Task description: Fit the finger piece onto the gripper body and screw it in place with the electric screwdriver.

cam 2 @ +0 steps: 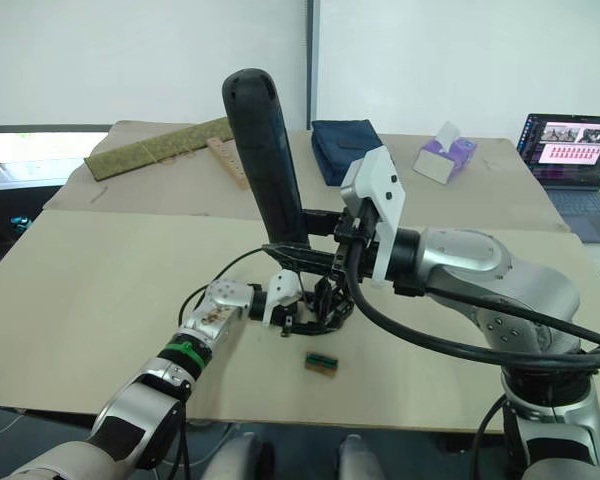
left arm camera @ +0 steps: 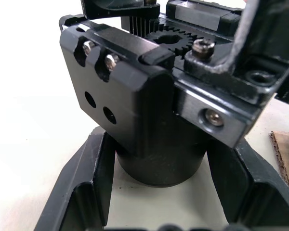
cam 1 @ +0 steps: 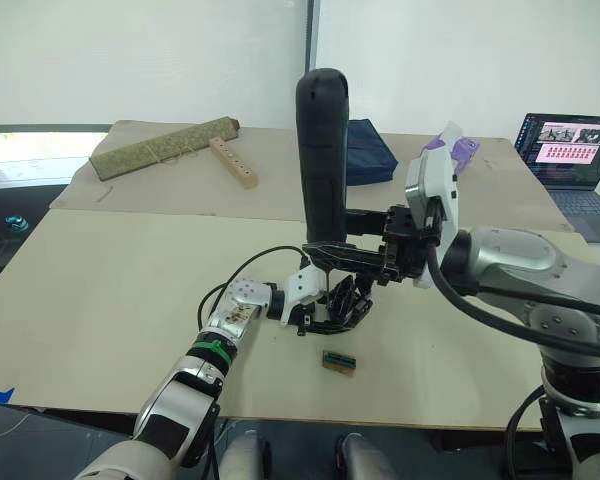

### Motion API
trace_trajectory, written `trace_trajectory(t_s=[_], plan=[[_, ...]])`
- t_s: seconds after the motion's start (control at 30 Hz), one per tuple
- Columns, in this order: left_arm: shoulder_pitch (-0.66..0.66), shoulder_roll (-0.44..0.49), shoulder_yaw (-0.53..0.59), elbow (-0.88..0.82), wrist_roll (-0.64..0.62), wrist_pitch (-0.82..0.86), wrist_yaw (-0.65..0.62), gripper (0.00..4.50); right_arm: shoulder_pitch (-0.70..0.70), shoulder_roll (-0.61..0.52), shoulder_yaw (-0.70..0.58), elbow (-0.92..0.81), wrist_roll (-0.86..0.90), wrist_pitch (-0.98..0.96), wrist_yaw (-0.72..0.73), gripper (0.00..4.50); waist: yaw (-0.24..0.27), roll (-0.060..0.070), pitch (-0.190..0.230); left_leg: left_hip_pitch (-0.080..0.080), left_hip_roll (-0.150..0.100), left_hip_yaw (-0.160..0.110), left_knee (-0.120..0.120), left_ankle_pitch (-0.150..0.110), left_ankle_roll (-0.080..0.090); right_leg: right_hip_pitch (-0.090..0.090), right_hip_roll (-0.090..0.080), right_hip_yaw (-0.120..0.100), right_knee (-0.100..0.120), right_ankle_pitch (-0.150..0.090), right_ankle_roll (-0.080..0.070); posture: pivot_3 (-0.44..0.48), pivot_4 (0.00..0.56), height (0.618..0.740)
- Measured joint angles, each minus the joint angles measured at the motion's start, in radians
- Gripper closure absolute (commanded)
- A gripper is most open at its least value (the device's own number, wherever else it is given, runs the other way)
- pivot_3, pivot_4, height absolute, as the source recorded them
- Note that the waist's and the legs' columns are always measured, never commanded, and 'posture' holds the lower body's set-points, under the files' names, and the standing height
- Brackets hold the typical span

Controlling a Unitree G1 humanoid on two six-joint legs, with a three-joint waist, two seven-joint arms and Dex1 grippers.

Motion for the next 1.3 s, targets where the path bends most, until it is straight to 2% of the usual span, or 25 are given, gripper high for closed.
trace_trajectory(t_s=[0.77,1.3], plan=[[0.015,0.012,-0.001,-0.039,-0.009,0.033,-0.005,2.23,-0.008,0.05,0.022,0.043,-0.139,0.0,0.088,2.59,-0.001,0.0,0.0,0.0,0.0,0.0,0.0,0.0,0.0,-0.001,0.0,0.0,0.0,0.0,0.0,0.0,0.15,0.738],[0.015,0.013,-0.001,-0.04,-0.009,0.033,-0.009,2.23,-0.008,0.072,0.003,0.043,-0.116,0.044,0.045,2.59,-0.001,0.0,0.0,0.0,0.0,0.0,0.0,0.0,0.0,-0.001,0.0,0.0,0.0,0.0,0.0,0.0,0.15,0.738]])
